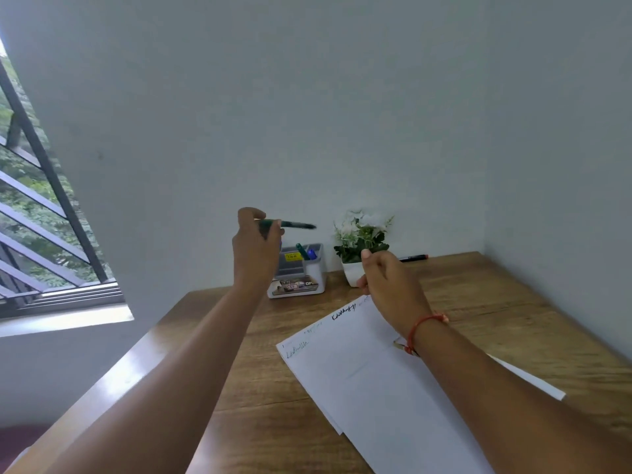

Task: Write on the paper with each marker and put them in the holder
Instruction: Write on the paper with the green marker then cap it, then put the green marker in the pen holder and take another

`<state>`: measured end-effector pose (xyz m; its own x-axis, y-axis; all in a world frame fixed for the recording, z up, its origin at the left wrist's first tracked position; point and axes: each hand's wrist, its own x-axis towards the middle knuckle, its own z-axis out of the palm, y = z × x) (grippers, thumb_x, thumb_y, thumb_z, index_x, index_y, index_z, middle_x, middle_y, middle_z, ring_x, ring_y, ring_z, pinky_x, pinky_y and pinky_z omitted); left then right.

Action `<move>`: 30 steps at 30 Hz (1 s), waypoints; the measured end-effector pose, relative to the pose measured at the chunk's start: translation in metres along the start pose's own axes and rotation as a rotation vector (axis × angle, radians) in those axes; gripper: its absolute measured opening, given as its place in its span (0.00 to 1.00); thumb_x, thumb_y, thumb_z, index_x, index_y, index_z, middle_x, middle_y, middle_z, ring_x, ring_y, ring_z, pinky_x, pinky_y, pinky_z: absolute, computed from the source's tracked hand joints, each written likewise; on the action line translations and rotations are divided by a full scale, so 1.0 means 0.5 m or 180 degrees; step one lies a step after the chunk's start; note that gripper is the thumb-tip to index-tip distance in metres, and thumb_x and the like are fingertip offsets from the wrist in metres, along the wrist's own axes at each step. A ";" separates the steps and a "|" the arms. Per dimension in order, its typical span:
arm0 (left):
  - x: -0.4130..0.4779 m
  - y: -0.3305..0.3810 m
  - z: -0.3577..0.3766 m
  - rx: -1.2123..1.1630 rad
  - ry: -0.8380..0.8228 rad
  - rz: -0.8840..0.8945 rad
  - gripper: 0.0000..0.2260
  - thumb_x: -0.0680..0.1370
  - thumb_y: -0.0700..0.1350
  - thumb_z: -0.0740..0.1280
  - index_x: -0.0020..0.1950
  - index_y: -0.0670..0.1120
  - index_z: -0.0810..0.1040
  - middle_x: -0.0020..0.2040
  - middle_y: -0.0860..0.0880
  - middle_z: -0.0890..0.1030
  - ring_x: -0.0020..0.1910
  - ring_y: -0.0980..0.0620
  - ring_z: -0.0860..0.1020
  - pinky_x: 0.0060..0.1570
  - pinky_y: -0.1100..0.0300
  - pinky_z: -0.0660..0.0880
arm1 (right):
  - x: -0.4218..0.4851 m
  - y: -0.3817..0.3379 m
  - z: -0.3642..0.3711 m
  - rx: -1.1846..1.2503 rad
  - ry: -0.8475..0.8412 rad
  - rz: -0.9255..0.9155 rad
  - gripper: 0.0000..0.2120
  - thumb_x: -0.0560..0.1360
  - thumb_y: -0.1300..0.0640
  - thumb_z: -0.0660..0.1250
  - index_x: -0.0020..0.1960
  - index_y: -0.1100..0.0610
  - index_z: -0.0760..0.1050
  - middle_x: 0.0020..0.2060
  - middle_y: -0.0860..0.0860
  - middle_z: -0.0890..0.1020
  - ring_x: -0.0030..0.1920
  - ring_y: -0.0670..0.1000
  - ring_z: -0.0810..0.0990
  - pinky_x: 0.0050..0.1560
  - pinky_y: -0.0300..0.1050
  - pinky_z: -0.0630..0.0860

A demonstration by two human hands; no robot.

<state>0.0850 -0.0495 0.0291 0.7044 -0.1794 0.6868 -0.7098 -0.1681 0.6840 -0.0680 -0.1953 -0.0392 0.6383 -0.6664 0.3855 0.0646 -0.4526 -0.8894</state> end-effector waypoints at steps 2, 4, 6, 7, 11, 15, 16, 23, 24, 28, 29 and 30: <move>0.020 -0.007 0.025 0.0257 -0.0153 0.0102 0.08 0.81 0.44 0.66 0.56 0.46 0.69 0.47 0.46 0.83 0.44 0.50 0.82 0.40 0.65 0.77 | 0.000 0.003 0.000 -0.0127 -0.0018 -0.0034 0.20 0.82 0.38 0.55 0.53 0.52 0.76 0.39 0.48 0.85 0.42 0.50 0.84 0.49 0.54 0.80; 0.032 -0.019 0.050 0.0433 -0.0291 0.0177 0.08 0.80 0.44 0.67 0.56 0.44 0.71 0.47 0.46 0.82 0.43 0.50 0.81 0.36 0.70 0.72 | 0.003 0.008 0.000 -0.0257 -0.0005 -0.0058 0.20 0.82 0.37 0.54 0.53 0.51 0.76 0.38 0.49 0.85 0.42 0.50 0.84 0.48 0.55 0.81; 0.038 -0.031 0.070 0.0613 -0.0356 0.0261 0.09 0.81 0.44 0.67 0.58 0.43 0.72 0.47 0.46 0.81 0.41 0.50 0.80 0.33 0.72 0.70 | 0.005 0.011 -0.001 -0.0370 0.0027 -0.0067 0.21 0.82 0.36 0.54 0.53 0.50 0.76 0.38 0.50 0.85 0.41 0.51 0.84 0.47 0.55 0.81; 0.040 -0.035 0.077 0.0694 -0.0352 0.0303 0.09 0.81 0.44 0.67 0.59 0.42 0.73 0.47 0.45 0.81 0.40 0.50 0.80 0.33 0.73 0.69 | 0.007 0.013 -0.002 -0.0412 0.0039 -0.0073 0.21 0.81 0.35 0.53 0.52 0.50 0.76 0.39 0.50 0.85 0.41 0.51 0.84 0.47 0.55 0.81; 0.051 -0.045 0.096 0.0810 -0.0280 0.0389 0.12 0.82 0.43 0.65 0.64 0.41 0.75 0.51 0.44 0.82 0.42 0.48 0.79 0.41 0.61 0.76 | 0.009 0.016 -0.003 -0.0571 0.0025 -0.0112 0.21 0.82 0.35 0.53 0.51 0.50 0.75 0.39 0.50 0.86 0.40 0.51 0.83 0.46 0.53 0.81; 0.059 -0.042 0.106 0.0808 -0.0087 0.0463 0.15 0.82 0.42 0.62 0.69 0.43 0.74 0.53 0.47 0.80 0.50 0.50 0.76 0.53 0.57 0.74 | 0.012 0.019 -0.002 -0.0665 0.0023 -0.0143 0.20 0.81 0.35 0.53 0.50 0.49 0.74 0.38 0.51 0.86 0.40 0.51 0.83 0.45 0.52 0.81; 0.060 -0.041 0.107 0.0789 -0.0048 0.0455 0.15 0.83 0.42 0.61 0.70 0.43 0.73 0.53 0.49 0.78 0.51 0.51 0.75 0.53 0.59 0.71 | 0.013 0.019 -0.001 -0.0683 0.0021 -0.0149 0.20 0.81 0.36 0.54 0.50 0.49 0.74 0.38 0.51 0.86 0.39 0.51 0.83 0.45 0.52 0.81; 0.049 -0.058 0.112 0.0884 -0.0474 0.0218 0.07 0.81 0.43 0.65 0.58 0.46 0.71 0.41 0.49 0.81 0.36 0.51 0.80 0.35 0.58 0.77 | 0.015 0.019 0.001 -0.0876 0.0045 -0.0210 0.18 0.82 0.37 0.54 0.50 0.49 0.73 0.35 0.50 0.82 0.37 0.50 0.81 0.40 0.50 0.79; 0.048 -0.062 0.113 0.0903 -0.0509 0.0146 0.04 0.82 0.44 0.64 0.55 0.46 0.72 0.42 0.49 0.81 0.35 0.53 0.80 0.33 0.60 0.76 | 0.015 0.020 0.002 -0.0885 0.0041 -0.0205 0.18 0.82 0.37 0.54 0.51 0.50 0.74 0.34 0.49 0.82 0.37 0.49 0.81 0.40 0.49 0.79; 0.044 -0.068 0.111 0.1028 -0.0591 0.0049 0.10 0.83 0.48 0.62 0.50 0.43 0.78 0.39 0.50 0.80 0.33 0.55 0.77 0.32 0.62 0.71 | 0.015 0.022 0.002 -0.0916 0.0004 -0.0197 0.20 0.82 0.37 0.54 0.54 0.51 0.75 0.33 0.47 0.79 0.38 0.50 0.80 0.38 0.47 0.76; 0.041 -0.065 0.109 0.1046 -0.0600 0.0075 0.13 0.83 0.49 0.60 0.49 0.42 0.78 0.38 0.49 0.80 0.33 0.54 0.76 0.33 0.61 0.70 | 0.015 0.022 0.002 -0.0932 -0.0010 -0.0200 0.20 0.82 0.37 0.54 0.54 0.51 0.75 0.33 0.47 0.79 0.38 0.50 0.80 0.37 0.47 0.75; 0.037 -0.062 0.106 0.1054 -0.0622 0.0103 0.14 0.83 0.50 0.60 0.49 0.42 0.78 0.38 0.48 0.80 0.34 0.53 0.75 0.34 0.60 0.70 | 0.015 0.022 0.002 -0.0949 -0.0023 -0.0199 0.20 0.82 0.37 0.54 0.55 0.51 0.75 0.33 0.47 0.79 0.39 0.50 0.80 0.38 0.47 0.75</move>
<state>0.1198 -0.0989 0.0078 0.6896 -0.3659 0.6250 -0.7181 -0.4575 0.5244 -0.0618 -0.2049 -0.0464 0.6456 -0.6280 0.4346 -0.1235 -0.6474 -0.7521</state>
